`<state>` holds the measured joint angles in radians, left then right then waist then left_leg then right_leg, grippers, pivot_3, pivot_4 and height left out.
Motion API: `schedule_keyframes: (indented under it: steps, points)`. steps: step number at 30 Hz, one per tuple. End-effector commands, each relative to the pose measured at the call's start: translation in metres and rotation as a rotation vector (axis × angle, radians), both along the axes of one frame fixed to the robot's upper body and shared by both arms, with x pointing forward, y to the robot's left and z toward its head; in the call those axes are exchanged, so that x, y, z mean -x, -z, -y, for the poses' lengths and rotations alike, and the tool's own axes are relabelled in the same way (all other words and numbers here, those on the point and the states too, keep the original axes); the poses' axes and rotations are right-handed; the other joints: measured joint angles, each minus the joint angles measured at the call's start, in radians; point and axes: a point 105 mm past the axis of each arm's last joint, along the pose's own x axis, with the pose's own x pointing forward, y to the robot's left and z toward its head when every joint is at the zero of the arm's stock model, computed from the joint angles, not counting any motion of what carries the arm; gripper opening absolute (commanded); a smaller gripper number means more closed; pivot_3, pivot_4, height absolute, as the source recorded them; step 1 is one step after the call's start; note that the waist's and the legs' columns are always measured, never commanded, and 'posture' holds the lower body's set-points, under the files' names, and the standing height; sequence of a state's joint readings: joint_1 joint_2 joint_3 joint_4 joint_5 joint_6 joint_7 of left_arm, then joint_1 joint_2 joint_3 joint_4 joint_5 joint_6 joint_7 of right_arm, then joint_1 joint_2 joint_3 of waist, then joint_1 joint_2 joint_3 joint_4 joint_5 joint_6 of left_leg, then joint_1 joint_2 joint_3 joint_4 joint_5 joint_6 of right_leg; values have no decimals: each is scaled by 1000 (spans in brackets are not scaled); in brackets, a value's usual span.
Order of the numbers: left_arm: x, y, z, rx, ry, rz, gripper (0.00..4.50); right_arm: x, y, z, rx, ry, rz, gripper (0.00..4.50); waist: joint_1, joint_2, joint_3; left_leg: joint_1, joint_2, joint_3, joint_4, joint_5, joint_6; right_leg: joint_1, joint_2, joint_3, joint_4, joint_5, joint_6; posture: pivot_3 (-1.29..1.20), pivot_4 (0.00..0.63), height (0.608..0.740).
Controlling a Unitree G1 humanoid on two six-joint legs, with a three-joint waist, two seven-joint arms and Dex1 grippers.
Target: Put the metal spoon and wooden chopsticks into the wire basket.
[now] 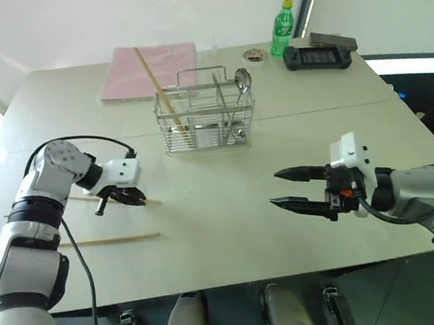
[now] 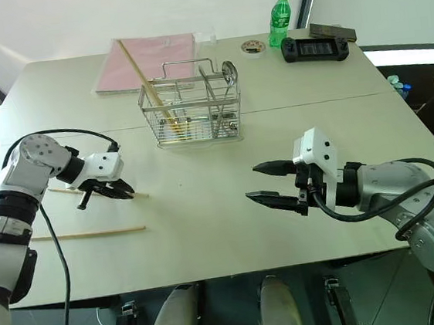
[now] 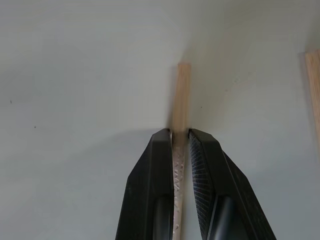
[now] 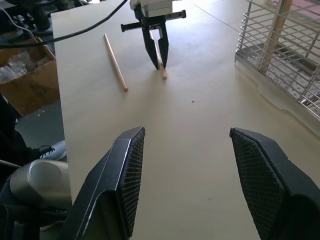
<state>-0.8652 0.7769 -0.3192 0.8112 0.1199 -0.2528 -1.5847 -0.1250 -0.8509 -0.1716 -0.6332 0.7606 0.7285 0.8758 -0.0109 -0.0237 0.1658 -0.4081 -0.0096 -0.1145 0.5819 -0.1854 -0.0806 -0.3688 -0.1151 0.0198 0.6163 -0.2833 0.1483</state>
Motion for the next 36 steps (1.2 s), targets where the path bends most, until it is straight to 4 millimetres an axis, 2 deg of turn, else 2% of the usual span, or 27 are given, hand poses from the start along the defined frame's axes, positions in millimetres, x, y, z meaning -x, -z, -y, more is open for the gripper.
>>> schedule_keyframes:
  steps: [1, 5, 6, 8, 9, 11, 15, 16, 17, 19, 21, 24, 30, 36]
  points:
    - [-15, -62, 6, 245, -121, 161, 629, 1, -8, -3, -13, -14, 47, 2811, 0, -3, 1, -1, 0, 0, 0, 0, 0, -1, 0, 0, 0, 0, 0, 0, 150, 731]
    - [-19, -124, 12, 532, -272, 232, 629, 1, -6, -3, -14, -12, 46, 2811, -5, -4, 2, -1, 0, -1, 0, 0, 0, -1, 0, -1, 0, 0, 1, 0, 150, 731]
    - [-20, -149, 12, 640, -319, 270, 629, 2, -5, -4, -19, -10, 43, 2811, -5, -4, 2, -1, 0, -1, 0, 0, 0, -1, 0, -1, 0, 0, 1, 0, 150, 731]
    - [-17, -186, 10, 805, -385, 303, 629, 3, -4, -5, -27, -8, 37, 2811, -6, -4, 2, -1, 0, -1, 0, 0, 0, -1, 0, -1, 2, 0, 2, 0, 150, 731]
    - [-14, -197, 9, 856, -402, 307, 629, 3, -4, -5, -29, -8, 33, 2811, -6, -4, 2, -1, 0, -1, 0, 0, 0, -1, 0, -1, 2, 0, 2, 0, 150, 731]
    - [-8, -205, 11, 890, -410, 288, 629, 3, -3, -6, -29, -10, 31, 2811, -8, -4, 2, 0, 0, -1, 0, 0, 0, -1, 0, -1, 2, -1, 2, 0, 150, 731]
    - [-3, -174, 15, 684, -346, 319, 629, 2, -5, -6, -32, -15, 31, 2811, -9, -2, 1, 2, 0, -1, -1, 0, 0, 1, 0, -1, 2, -1, 2, 0, 150, 731]
    - [-2, -163, 16, 626, -325, 305, 629, 1, -5, -6, -32, -16, 33, 2811, -6, -2, 1, 3, 0, 0, -1, 0, 0, 1, 0, -1, 2, -1, 2, 0, 150, 731]
    - [1, -146, 18, 557, -293, 258, 862, 0, -5, -6, -33, -14, 36, 2811, -5, -2, 1, 3, 1, 0, -1, 0, 0, 1, 1, -1, 3, -1, 1, 0, 150, 731]
    - [5, -122, 18, 454, -238, 193, 1411, -2, -6, -6, -36, -10, 40, 2811, -3, -2, 1, 2, 1, 0, -1, 0, 0, 1, 1, -1, 2, -1, 1, 0, 150, 731]
    - [-1, -97, 12, 311, -200, 204, 2442, -2, -6, -8, -45, -6, 41, 2811, 2, -2, 1, 1, 1, 0, -1, 0, 0, 0, 1, -1, 0, -2, -2, 0, 150, 731]
    - [-6, -70, 7, 180, -140, 188, 3929, -1, -6, -8, -53, 2, 40, 2811, 1, -3, 1, 0, 1, 0, -1, 0, 0, 0, 1, -1, -1, -2, -2, 0, 150, 731]
    - [-8, -38, 8, 48, -20, 103, 3929, 8, -2, -8, -42, 13, 30, 2811, 2, -3, 1, -1, 1, 0, -1, 0, 0, -1, 1, -1, -1, -2, -2, 0, 150, 731]
    - [-12, -21, 9, -27, 39, 67, 3929, 13, -1, -9, -44, 22, 26, 2811, -2, -3, 1, -1, 1, 0, -1, 0, 0, -1, 1, -1, -1, -1, 0, 0, 150, 731]
